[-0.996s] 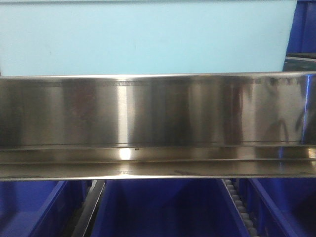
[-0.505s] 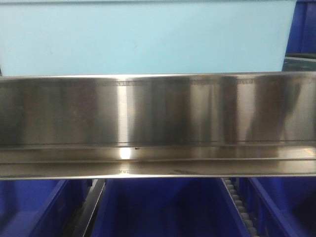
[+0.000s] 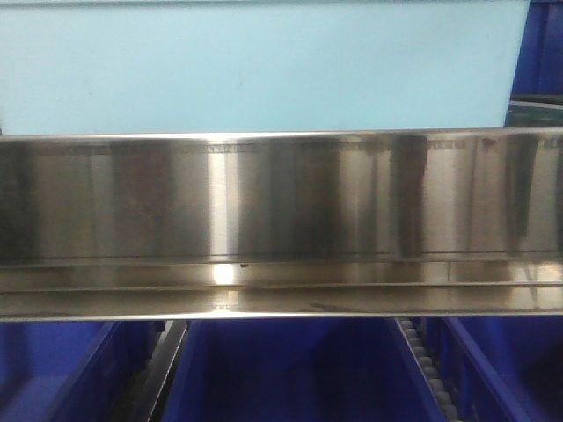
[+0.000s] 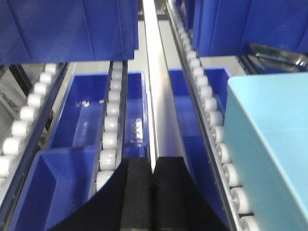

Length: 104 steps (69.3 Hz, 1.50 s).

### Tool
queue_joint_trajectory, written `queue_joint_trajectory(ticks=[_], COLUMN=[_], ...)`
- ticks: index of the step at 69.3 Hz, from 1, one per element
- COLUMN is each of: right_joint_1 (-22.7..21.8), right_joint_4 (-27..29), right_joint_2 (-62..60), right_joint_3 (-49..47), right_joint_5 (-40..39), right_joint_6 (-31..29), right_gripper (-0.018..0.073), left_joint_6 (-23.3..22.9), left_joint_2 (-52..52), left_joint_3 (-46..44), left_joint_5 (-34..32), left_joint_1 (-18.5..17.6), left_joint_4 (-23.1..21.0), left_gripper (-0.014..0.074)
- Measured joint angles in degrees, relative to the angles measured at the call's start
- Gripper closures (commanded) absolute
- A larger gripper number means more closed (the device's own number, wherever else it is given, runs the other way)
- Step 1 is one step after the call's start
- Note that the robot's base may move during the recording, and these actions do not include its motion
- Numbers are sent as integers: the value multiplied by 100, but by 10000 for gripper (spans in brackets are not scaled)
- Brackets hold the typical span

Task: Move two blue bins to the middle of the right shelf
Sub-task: 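Close left and right grippers on the side walls of the light-blue bins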

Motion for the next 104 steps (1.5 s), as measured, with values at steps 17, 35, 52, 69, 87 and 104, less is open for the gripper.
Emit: queue_joint_trajectory(ticks=[17, 35, 52, 69, 87, 104], right_joint_1=[93, 1007, 1702, 2166, 2165, 2189], right_joint_4=[435, 480, -699, -1161, -1133, -1119], right_joint_2=[663, 1403, 2635, 3509, 3769, 3769], right_joint_3=[-38, -887, -2400, -3562, -3768, -3817], right_joint_5=[-32, 775, 2277, 3416, 3713, 3783], right_joint_6=[0, 436, 2062, 2528, 2703, 2753], right_gripper=[721, 716, 716, 718, 668, 296], left_joint_6=[0, -203, -2535, -3043, -3090, -3090], left_joint_2=[372, 941, 1990, 2768, 3032, 3068], left_joint_3=[0, -815, -2058, -3040, -3197, -3197], left_joint_5=[-149, 506, 1966, 2912, 3109, 3145], left_joint_1=[0, -471, -1715, -1995, -1995, -1995], left_joint_4=[-479, -642, 1649, 1735, 1476, 1409], left_gripper=[707, 707, 707, 707, 601, 274])
